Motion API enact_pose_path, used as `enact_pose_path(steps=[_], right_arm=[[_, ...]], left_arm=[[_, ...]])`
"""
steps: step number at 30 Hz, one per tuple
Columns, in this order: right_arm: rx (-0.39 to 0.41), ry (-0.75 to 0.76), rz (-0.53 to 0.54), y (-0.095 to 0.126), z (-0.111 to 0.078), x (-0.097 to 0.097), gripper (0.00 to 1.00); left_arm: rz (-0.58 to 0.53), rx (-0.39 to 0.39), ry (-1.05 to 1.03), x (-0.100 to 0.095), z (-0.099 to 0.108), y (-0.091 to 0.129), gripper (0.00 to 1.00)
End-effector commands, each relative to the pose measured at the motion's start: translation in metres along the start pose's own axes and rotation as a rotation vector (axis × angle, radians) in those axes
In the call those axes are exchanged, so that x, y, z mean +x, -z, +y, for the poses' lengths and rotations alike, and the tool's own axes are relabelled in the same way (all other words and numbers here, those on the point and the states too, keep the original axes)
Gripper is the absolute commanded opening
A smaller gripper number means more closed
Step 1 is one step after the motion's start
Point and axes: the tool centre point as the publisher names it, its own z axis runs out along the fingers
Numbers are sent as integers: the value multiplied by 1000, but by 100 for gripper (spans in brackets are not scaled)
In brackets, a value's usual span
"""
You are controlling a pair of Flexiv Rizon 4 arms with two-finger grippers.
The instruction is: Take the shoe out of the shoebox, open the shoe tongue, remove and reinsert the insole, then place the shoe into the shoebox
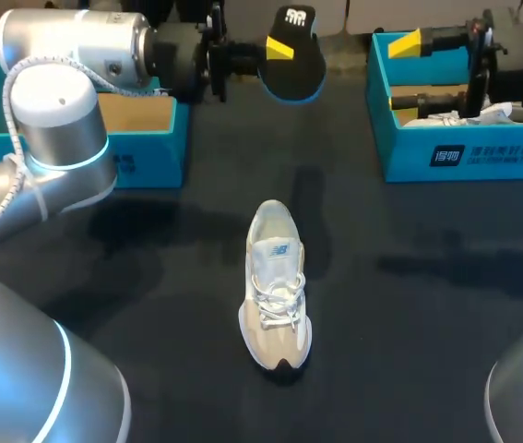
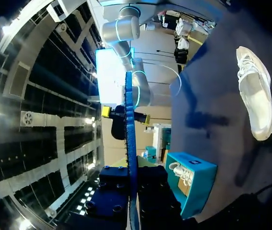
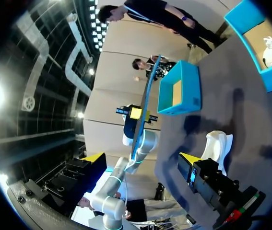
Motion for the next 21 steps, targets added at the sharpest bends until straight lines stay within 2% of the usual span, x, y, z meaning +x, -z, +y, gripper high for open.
enact_pose_path(steps=[1, 13, 16, 17, 21], right_arm=[[28, 4, 0, -13, 16, 1, 100], [87, 2, -2, -43, 28, 1, 100], [95, -3, 1, -48, 29, -1, 85], [96, -4, 2, -50, 29, -1, 75], [102, -4, 8, -54, 30, -1, 66]], left_arm=[[-5, -8, -10, 1, -3, 0, 0], [-12, -1, -88, 3, -6, -19, 0], [-10, -8, -108, 7, -5, -25, 0], [-13, -13, -119, 8, -5, -26, 0], [-17, -16, -122, 9, -7, -31, 0]])
